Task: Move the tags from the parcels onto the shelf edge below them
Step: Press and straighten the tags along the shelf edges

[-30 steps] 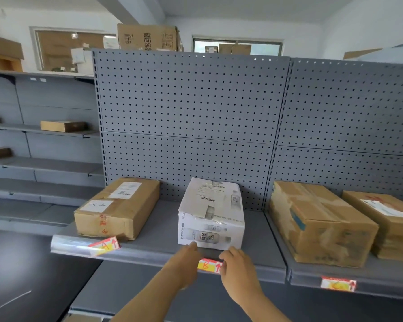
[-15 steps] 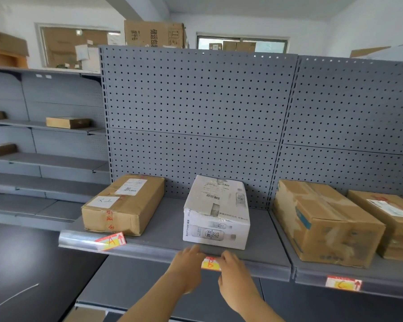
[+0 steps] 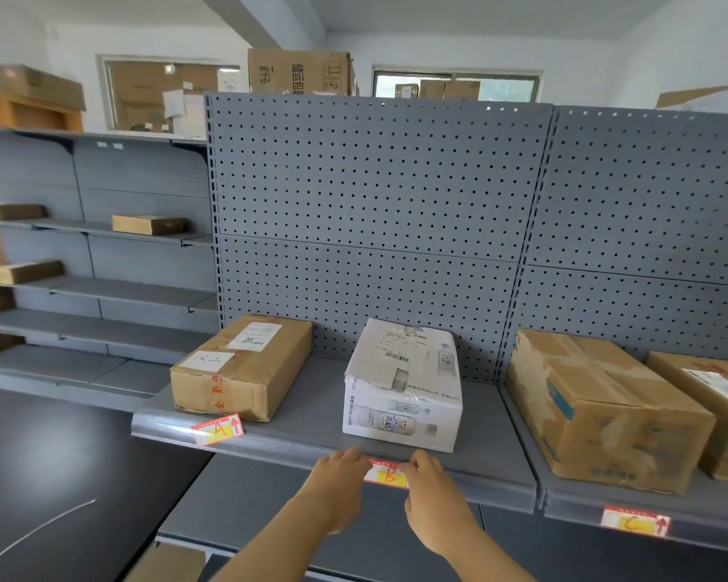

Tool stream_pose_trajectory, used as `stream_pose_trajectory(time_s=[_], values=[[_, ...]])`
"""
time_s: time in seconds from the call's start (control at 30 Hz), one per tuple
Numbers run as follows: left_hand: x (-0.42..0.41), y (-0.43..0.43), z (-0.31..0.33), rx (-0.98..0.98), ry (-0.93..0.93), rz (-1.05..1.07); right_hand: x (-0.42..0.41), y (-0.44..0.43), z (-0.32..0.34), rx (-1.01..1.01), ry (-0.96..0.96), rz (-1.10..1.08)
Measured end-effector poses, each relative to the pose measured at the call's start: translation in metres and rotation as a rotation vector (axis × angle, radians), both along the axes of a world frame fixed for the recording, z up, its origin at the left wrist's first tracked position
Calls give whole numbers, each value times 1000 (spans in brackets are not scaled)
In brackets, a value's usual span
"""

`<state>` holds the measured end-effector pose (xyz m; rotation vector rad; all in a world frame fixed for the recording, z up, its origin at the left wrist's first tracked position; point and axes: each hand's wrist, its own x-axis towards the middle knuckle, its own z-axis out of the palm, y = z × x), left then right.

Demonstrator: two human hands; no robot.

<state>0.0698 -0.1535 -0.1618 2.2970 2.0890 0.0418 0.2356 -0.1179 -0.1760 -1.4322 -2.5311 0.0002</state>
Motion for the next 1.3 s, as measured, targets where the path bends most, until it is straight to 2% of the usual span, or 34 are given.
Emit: stream_pose_trajectory(time_s=[0.33,0.57,0.67,0.93,1.03,1.3], values=[[-50,-13,13,20,38,142,-49,-2,-2,50,92,65],[-135,-28,15,86,20,329,-128,-8,8,41,108,198],[-181,-35,10,104,6,375,-172,-8,11,32,156,184],[-263,-25,3,2,-93,234,-269,-12,23,-35,196,83],[-269,-26,-1,-28,-117,157,-282,-15,19,-46,194,33],[-271,-20,-7,71,-121,155,-288,-13,19,-56,189,-13]])
